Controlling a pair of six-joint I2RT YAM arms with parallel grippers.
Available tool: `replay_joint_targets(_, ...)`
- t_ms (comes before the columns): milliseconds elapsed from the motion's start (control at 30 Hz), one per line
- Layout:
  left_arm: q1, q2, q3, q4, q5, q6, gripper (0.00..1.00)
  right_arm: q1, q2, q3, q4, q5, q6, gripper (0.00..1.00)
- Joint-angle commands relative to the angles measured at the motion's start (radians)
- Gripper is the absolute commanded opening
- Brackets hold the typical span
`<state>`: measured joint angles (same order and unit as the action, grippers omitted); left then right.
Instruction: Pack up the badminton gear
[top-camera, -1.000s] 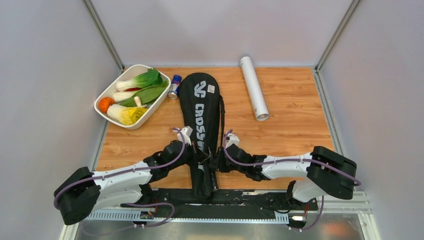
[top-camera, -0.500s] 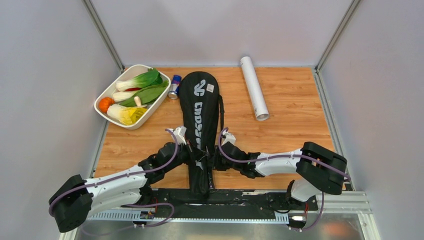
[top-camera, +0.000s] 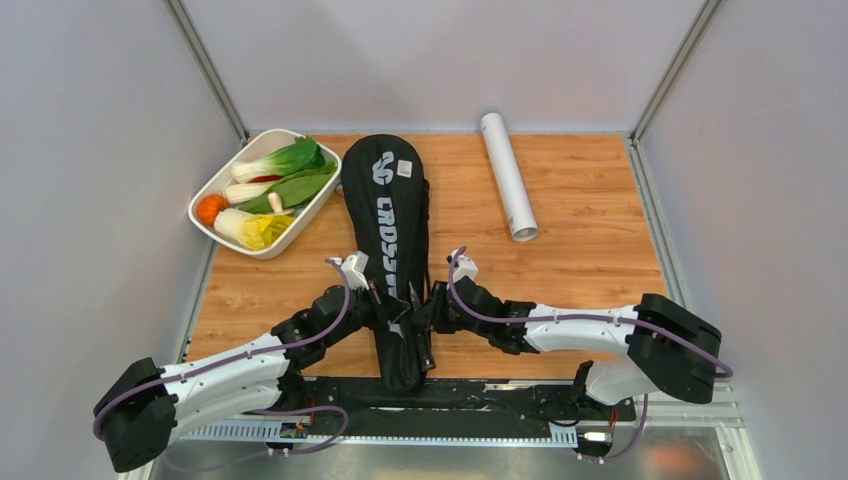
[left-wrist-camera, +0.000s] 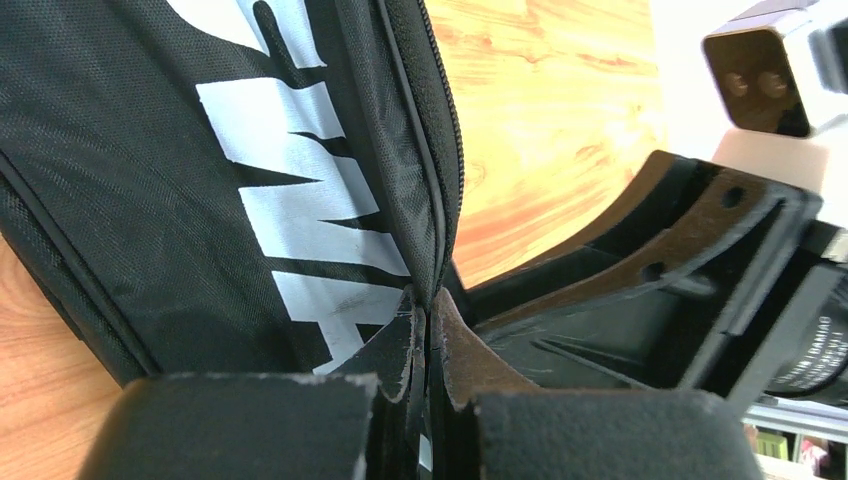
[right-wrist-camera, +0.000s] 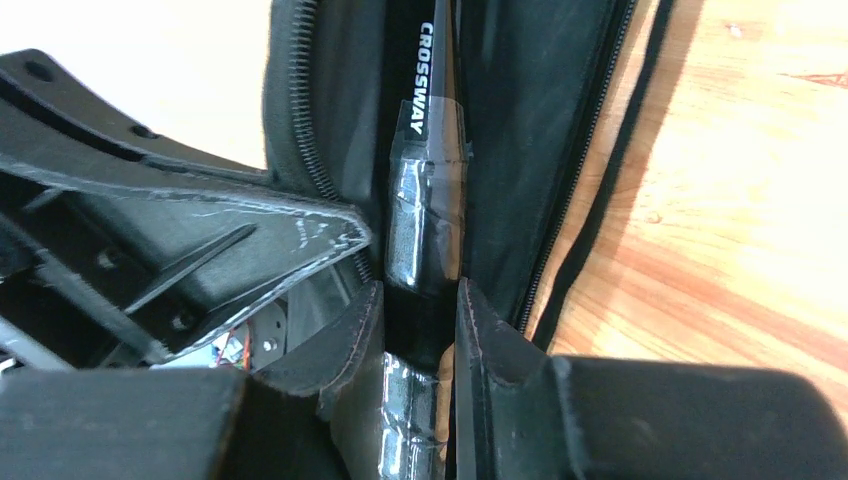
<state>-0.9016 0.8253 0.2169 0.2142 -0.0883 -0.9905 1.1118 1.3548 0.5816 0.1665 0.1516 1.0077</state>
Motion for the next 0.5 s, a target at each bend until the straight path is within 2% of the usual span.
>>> replay_joint_targets(0,-0.028,-0.008,-0.014,0.007,0.176,-0.024,0.0,-0.055,0.059,0.087,0.211,0.194,-0.013,0.06)
replay_joint_targets(367,-0.028,-0.012,-0.043,0.081,0.2,-0.07,0.0,-0.057,0.228,0.112,0.308,0.196,0.033,0.06)
replay_joint_targets(467,-0.029,0.001,-0.057,0.094,0.194,-0.065,0.0,-0.057,0.251,0.131,0.28,0.199,0.057,0.08)
